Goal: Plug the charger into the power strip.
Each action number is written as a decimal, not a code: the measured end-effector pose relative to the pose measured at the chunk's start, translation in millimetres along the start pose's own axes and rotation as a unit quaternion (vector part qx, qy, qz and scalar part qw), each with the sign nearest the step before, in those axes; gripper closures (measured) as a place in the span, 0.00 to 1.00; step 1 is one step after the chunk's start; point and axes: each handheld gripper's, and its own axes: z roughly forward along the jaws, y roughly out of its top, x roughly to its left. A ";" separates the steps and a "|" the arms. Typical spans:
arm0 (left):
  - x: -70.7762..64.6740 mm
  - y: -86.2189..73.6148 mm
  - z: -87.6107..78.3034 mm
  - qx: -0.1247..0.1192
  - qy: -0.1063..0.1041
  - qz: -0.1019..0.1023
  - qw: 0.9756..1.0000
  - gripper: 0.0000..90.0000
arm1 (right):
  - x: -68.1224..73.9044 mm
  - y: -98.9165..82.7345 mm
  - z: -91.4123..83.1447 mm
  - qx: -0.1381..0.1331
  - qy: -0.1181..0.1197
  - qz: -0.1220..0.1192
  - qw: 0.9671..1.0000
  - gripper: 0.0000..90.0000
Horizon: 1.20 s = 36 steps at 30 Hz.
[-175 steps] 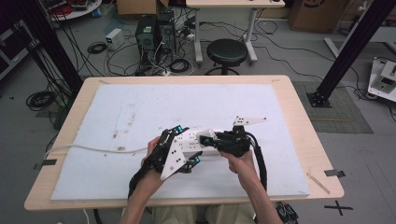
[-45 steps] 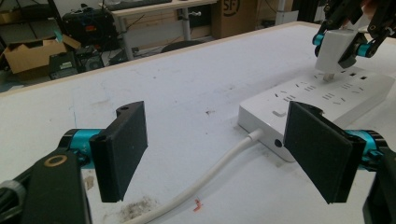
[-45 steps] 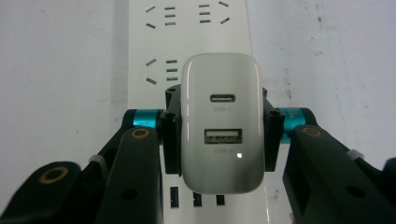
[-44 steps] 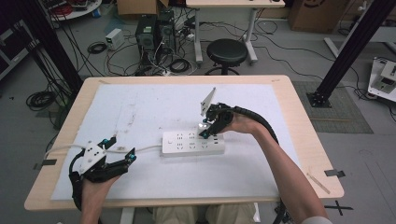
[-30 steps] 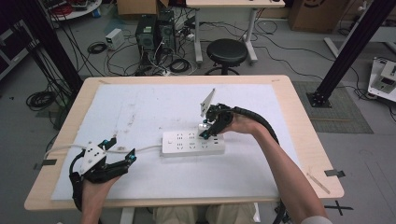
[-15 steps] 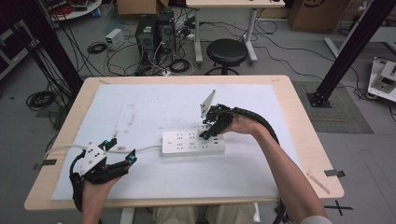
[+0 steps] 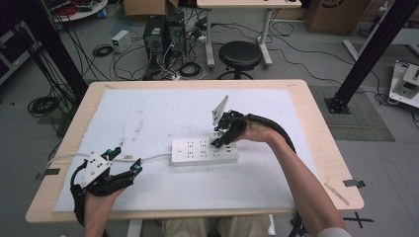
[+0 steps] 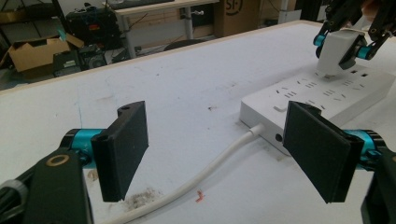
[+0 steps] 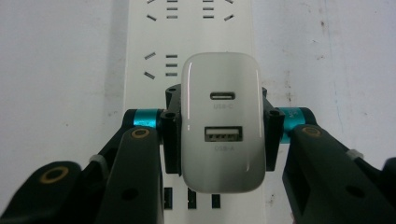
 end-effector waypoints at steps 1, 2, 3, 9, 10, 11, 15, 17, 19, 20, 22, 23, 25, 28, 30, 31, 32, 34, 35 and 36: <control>-0.7 -0.1 -0.2 0.000 0.001 0.000 1.000 0.25 | -4.7 -3.2 0.0 -0.011 0.012 0.008 1.000 0.71; -1.3 0.0 -0.7 0.000 0.002 -0.002 1.000 0.25 | -6.3 -4.2 0.1 -0.014 0.018 0.013 1.000 0.71; -1.3 0.0 -0.7 0.000 0.002 -0.002 1.000 0.25 | -6.3 -4.2 0.1 -0.014 0.018 0.013 1.000 0.71; -1.4 -0.3 -2.9 0.003 0.003 0.000 1.000 0.25 | -9.6 -6.9 0.1 -0.023 0.030 0.012 0.999 0.71; -1.4 -0.3 -2.9 0.003 0.003 0.000 1.000 0.25 | -9.6 -6.9 0.1 -0.023 0.030 0.012 0.999 0.71; -1.9 -0.7 -3.5 0.004 0.005 -0.001 1.000 0.25 | -9.6 -6.9 0.1 -0.023 0.030 0.012 0.999 0.71; -2.5 0.7 -1.6 0.005 0.003 0.002 1.000 0.25 | 0.6 -1.6 0.2 -0.008 0.000 -0.028 1.000 0.71; -2.5 0.7 -1.6 0.005 0.003 0.002 1.000 0.25 | 0.1 -1.2 0.3 -0.007 -0.002 -0.025 1.000 0.71; -3.6 1.3 1.2 0.006 0.001 0.003 1.000 0.25 | -3.9 -0.6 0.9 -0.006 0.009 -0.004 1.000 0.71; -4.6 1.7 3.2 0.006 -0.001 0.002 1.000 0.25 | -6.7 -1.6 1.3 -0.010 0.017 0.006 1.000 0.71; -5.6 2.0 4.9 0.006 -0.002 0.003 1.000 0.25 | -7.1 -1.9 1.7 -0.012 0.018 0.005 1.000 0.71; -5.6 2.0 4.9 0.006 -0.002 0.003 1.000 0.25 | -7.1 -1.9 1.7 -0.012 0.018 0.005 1.000 0.71; -6.0 1.9 6.4 0.007 -0.004 0.004 1.000 0.25 | -8.9 -1.6 2.4 -0.010 0.024 0.016 1.000 0.71; -6.6 1.7 8.0 0.008 -0.004 0.003 1.000 0.25 | -10.5 -2.1 2.7 -0.012 0.028 0.020 0.999 0.71; -7.6 2.6 7.7 0.009 -0.006 0.006 1.000 0.25 | -7.9 -2.6 8.3 0.000 0.023 0.005 1.000 0.71; -7.9 2.6 7.1 0.008 -0.004 0.005 1.000 0.25 | -7.9 -2.6 8.3 0.000 0.023 0.005 1.000 0.71; -7.9 2.6 7.1 0.008 -0.004 0.005 1.000 0.25 | -7.9 -2.6 8.3 0.000 0.023 0.005 1.000 0.71; -6.7 2.0 5.4 0.010 -0.002 0.005 1.000 0.25 | -6.9 -3.5 8.5 -0.003 0.020 0.001 1.000 0.71; -6.6 1.5 4.9 0.009 -0.002 0.003 1.000 0.25 | -6.0 -3.6 8.2 -0.002 0.017 0.002 1.000 0.71; -6.6 1.5 4.9 0.009 -0.002 0.003 1.000 0.25 | -6.0 -3.6 8.2 -0.002 0.017 0.002 1.000 0.71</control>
